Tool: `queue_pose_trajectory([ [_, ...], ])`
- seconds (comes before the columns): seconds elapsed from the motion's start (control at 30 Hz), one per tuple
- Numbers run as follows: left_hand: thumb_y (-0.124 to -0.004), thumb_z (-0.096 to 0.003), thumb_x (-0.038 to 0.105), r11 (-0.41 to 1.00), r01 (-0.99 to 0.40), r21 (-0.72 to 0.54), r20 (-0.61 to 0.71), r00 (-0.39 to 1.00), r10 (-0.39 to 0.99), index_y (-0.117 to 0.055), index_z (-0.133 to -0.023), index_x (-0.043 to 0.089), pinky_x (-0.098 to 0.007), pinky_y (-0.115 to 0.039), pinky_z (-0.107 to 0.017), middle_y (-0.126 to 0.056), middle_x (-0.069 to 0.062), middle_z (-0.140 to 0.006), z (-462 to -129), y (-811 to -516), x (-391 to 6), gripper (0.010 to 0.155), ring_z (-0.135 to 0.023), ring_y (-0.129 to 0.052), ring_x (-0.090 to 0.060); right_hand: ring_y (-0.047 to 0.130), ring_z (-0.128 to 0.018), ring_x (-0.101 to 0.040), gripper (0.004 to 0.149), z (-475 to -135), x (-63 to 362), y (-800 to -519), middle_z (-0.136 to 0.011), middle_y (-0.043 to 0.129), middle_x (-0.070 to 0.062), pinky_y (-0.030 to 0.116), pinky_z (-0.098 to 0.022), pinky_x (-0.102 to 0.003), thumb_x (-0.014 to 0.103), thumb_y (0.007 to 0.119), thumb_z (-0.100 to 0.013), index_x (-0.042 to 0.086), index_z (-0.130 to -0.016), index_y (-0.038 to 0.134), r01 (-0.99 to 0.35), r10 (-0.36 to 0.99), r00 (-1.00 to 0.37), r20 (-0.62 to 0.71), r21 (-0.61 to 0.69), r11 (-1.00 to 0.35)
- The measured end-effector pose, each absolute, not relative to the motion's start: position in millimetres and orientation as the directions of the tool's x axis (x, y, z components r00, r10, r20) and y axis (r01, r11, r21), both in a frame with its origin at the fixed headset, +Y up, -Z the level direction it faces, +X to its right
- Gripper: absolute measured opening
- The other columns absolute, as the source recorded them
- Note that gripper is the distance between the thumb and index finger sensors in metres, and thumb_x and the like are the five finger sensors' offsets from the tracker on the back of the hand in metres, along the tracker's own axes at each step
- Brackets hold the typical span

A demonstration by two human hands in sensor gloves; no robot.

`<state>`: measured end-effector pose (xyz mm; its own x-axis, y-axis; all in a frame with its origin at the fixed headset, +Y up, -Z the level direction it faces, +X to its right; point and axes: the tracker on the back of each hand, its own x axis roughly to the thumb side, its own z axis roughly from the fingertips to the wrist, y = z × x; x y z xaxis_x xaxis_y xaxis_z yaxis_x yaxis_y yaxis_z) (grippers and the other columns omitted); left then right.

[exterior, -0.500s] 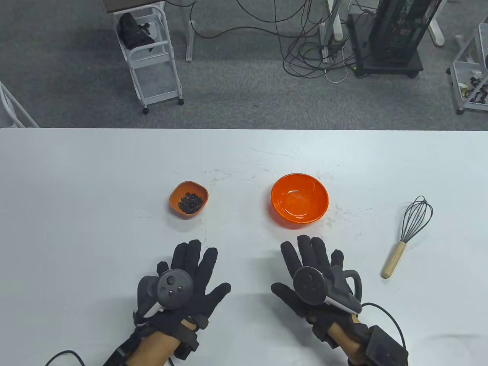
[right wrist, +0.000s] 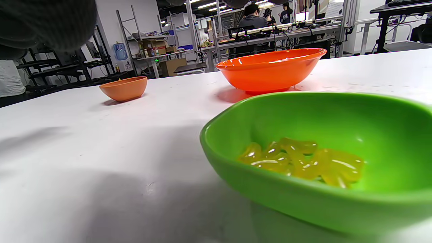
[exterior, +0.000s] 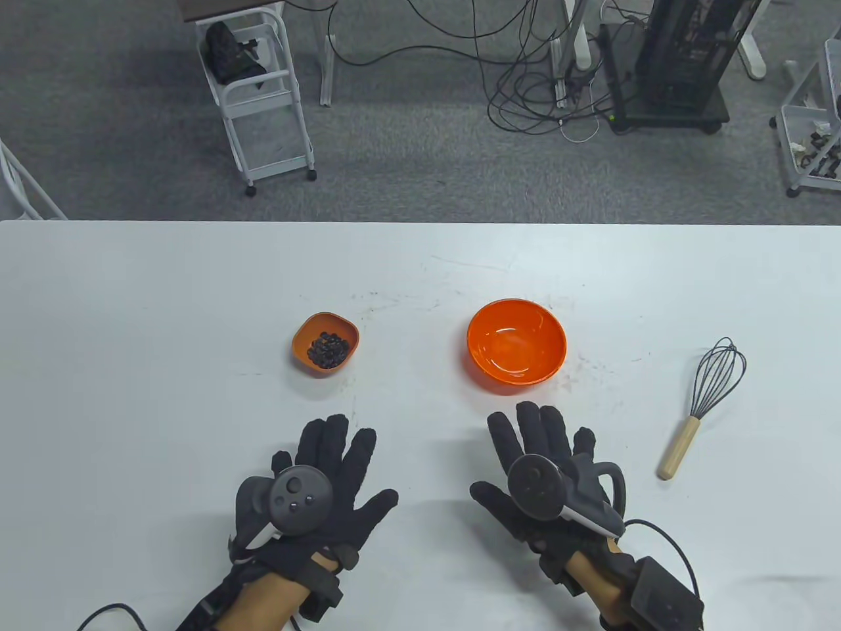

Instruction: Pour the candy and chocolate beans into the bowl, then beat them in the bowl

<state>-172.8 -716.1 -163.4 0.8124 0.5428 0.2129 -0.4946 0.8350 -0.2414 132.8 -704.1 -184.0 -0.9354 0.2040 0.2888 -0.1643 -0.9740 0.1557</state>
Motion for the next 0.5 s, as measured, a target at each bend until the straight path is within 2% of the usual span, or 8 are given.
queue_pose_trajectory([
  [0.23,-0.067,-0.0474,0.075,0.817,-0.522,-0.245,0.210,0.794,0.570,-0.033,-0.117,0.033,-0.084,-0.012,-0.058,-0.013,-0.011,-0.122,-163.5,-714.9,-178.3,0.088,-0.109,-0.006,-0.044,0.026,-0.103,-0.061,0.094,-201.2,151.6,-690.8,-0.117,0.019,-0.026,0.033,-0.060,-0.086,0.070,0.068,-0.047,0.022,-0.115,0.022,-0.262,0.292,-0.930,0.223,0.155,-0.953],
  [0.3,-0.067,-0.0475,0.074,0.814,-0.531,-0.237,0.211,0.790,0.576,-0.033,-0.117,0.032,-0.084,-0.013,-0.058,-0.014,-0.012,-0.122,-162.5,-714.0,-181.5,0.088,-0.109,-0.006,-0.044,0.027,-0.103,-0.060,0.094,-218.8,169.8,-680.2,-0.117,0.019,-0.025,0.037,-0.063,-0.084,0.070,0.067,-0.048,0.022,-0.115,0.023,-0.387,0.414,-0.896,0.160,0.174,-0.905],
  [0.43,-0.067,-0.0478,0.074,0.798,-0.553,-0.239,0.195,0.778,0.598,-0.034,-0.117,0.032,-0.084,-0.013,-0.058,-0.015,-0.012,-0.122,-163.5,-713.9,-186.1,0.087,-0.109,-0.007,-0.044,0.038,-0.102,-0.060,0.091,-254.4,200.1,-667.2,-0.116,0.029,-0.027,0.045,-0.063,-0.081,0.068,0.070,-0.048,0.018,-0.115,0.034,-0.588,0.595,-0.803,0.033,0.119,-0.800],
  [0.5,-0.067,-0.0479,0.074,0.789,-0.568,-0.234,0.194,0.768,0.610,-0.023,-0.116,0.033,-0.083,-0.014,-0.058,-0.015,-0.012,-0.122,-164.0,-715.0,-186.5,0.090,-0.109,-0.007,-0.044,0.042,-0.102,-0.059,0.091,-278.8,212.8,-666.9,-0.116,0.034,-0.025,0.047,-0.063,-0.080,0.067,0.070,-0.048,0.016,-0.114,0.036,-0.631,0.631,-0.774,-0.049,0.144,-0.763],
])
